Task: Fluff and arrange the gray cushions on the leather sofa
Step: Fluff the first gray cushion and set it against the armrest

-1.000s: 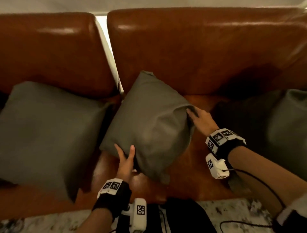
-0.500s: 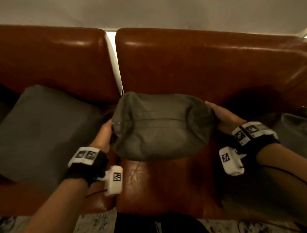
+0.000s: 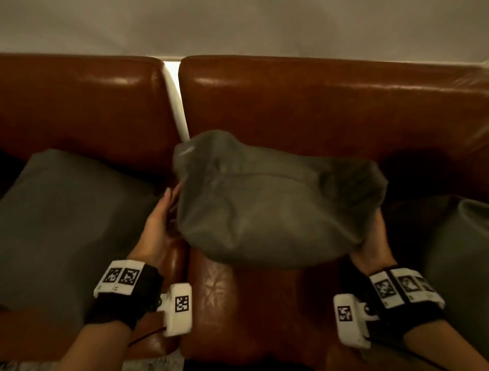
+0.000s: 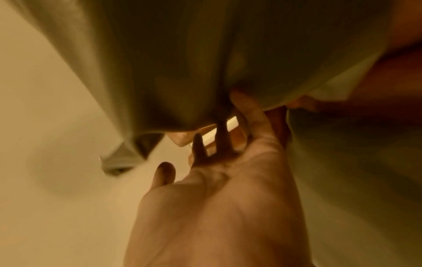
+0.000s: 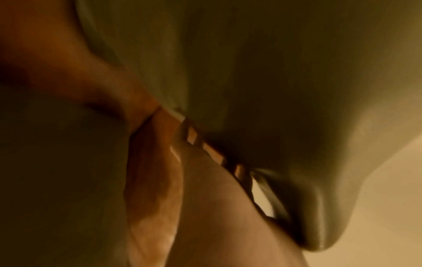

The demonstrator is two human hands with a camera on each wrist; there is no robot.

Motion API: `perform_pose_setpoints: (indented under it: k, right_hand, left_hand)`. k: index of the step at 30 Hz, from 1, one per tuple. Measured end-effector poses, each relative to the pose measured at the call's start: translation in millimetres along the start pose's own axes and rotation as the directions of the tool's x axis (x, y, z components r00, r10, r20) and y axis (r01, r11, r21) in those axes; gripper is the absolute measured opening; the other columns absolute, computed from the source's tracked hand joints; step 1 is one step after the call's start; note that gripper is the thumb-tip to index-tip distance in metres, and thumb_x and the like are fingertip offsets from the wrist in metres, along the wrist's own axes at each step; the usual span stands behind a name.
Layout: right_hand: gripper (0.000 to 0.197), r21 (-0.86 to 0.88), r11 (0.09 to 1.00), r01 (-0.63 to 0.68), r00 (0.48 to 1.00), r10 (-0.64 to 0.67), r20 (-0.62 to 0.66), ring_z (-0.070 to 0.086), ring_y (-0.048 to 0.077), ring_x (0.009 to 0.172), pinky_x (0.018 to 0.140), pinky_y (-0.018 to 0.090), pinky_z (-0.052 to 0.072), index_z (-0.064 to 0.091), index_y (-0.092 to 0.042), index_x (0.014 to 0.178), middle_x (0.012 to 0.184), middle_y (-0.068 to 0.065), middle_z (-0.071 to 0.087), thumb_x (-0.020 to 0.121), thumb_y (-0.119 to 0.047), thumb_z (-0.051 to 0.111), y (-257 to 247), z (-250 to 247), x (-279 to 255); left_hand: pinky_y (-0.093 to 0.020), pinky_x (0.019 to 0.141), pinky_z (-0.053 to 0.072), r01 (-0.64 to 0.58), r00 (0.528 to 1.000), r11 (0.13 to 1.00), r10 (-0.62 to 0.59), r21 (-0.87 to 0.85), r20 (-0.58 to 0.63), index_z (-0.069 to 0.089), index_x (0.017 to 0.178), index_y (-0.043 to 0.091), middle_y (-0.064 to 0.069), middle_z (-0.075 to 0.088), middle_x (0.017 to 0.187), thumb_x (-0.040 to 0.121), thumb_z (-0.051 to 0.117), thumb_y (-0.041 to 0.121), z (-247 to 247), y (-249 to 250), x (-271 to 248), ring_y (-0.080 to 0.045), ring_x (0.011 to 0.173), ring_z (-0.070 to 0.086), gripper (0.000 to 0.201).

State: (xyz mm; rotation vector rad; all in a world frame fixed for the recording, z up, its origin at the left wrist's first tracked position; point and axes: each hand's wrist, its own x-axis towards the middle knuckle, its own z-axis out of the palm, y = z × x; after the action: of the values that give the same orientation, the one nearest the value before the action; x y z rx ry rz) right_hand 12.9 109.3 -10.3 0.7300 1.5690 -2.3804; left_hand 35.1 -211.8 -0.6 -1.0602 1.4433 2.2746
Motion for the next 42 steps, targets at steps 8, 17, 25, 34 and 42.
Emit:
perform_pose_setpoints:
  k: [8, 17, 25, 34, 42]
  right_hand:
    - [0.058, -0.057, 0.998, -0.025, 1.000, 0.026, 0.018, 0.064, 0.013, 0.114, 0.086, 0.028, 0.051, 0.065, -0.030, 0.119, 0.120, -0.005, 0.070, 0.094, -0.066, 0.027, -0.1, 8.7, 35.5]
    - [0.100, -0.209, 0.977, 0.047, 0.999, -0.047, 0.005, 0.056, 0.014, 0.122, 0.110, 0.044, 0.039, 0.041, -0.036, 0.144, 0.135, -0.009, 0.058, 0.056, -0.065, 0.080, 14.6, 11.8, 57.4]
    - [0.081, -0.208, 0.971, 0.120, 0.986, -0.140, -0.086, 0.060, 0.013, 0.118, 0.101, 0.036, 0.045, 0.059, -0.036, 0.126, 0.127, -0.007, 0.065, 0.054, -0.066, 0.079, 23.9, -0.4, 34.6]
    - [0.102, -0.331, 0.941, 0.066, 0.994, -0.092, -0.063, 0.056, 0.012, 0.120, 0.101, 0.034, 0.043, 0.047, -0.029, 0.142, 0.133, -0.007, 0.059, 0.054, -0.070, 0.077, 25.8, -1.9, 57.8]
    - [0.079, -0.428, 0.889, 0.164, 0.980, -0.197, -0.035, 0.052, 0.014, 0.127, 0.103, 0.038, 0.043, 0.036, -0.034, 0.146, 0.142, -0.005, 0.052, 0.077, -0.045, 0.074, -10.1, -2.9, 38.9]
  left_hand:
    - [-0.028, 0.092, 0.048, 0.037, 0.999, 0.993, -0.035, 0.116, -0.021, 0.054, 0.136, 0.028, 0.008, 0.063, 0.129, 0.067, 0.048, 0.084, 39.8, -35.8, 38.5, -0.010, 0.111, 0.061, 0.089]
    - [-0.041, 0.114, 0.036, -0.137, 0.990, 0.953, 0.137, 0.269, 0.022, 0.039, 0.141, 0.049, 0.018, 0.051, 0.142, 0.067, 0.071, 0.070, 35.0, -50.3, 59.6, -0.007, 0.129, 0.049, 0.084]
    - [-0.038, 0.106, 0.044, -0.187, 0.976, 0.953, 0.208, 0.240, -0.068, 0.060, 0.125, 0.040, 0.013, 0.067, 0.125, 0.059, 0.079, 0.067, 20.6, -62.6, 47.6, -0.010, 0.119, 0.060, 0.074]
    - [-0.036, 0.119, 0.028, -0.182, 0.983, 0.900, 0.150, 0.395, 0.110, 0.023, 0.151, 0.039, 0.015, 0.038, 0.153, 0.065, 0.070, 0.068, 28.8, -42.8, 65.9, -0.006, 0.138, 0.038, 0.102]
    - [-0.038, 0.112, 0.037, -0.136, 0.991, 0.849, 0.113, 0.511, 0.076, 0.044, 0.142, 0.033, 0.007, 0.052, 0.140, 0.073, 0.075, 0.054, 0.4, -23.6, 28.4, -0.013, 0.126, 0.048, 0.079]
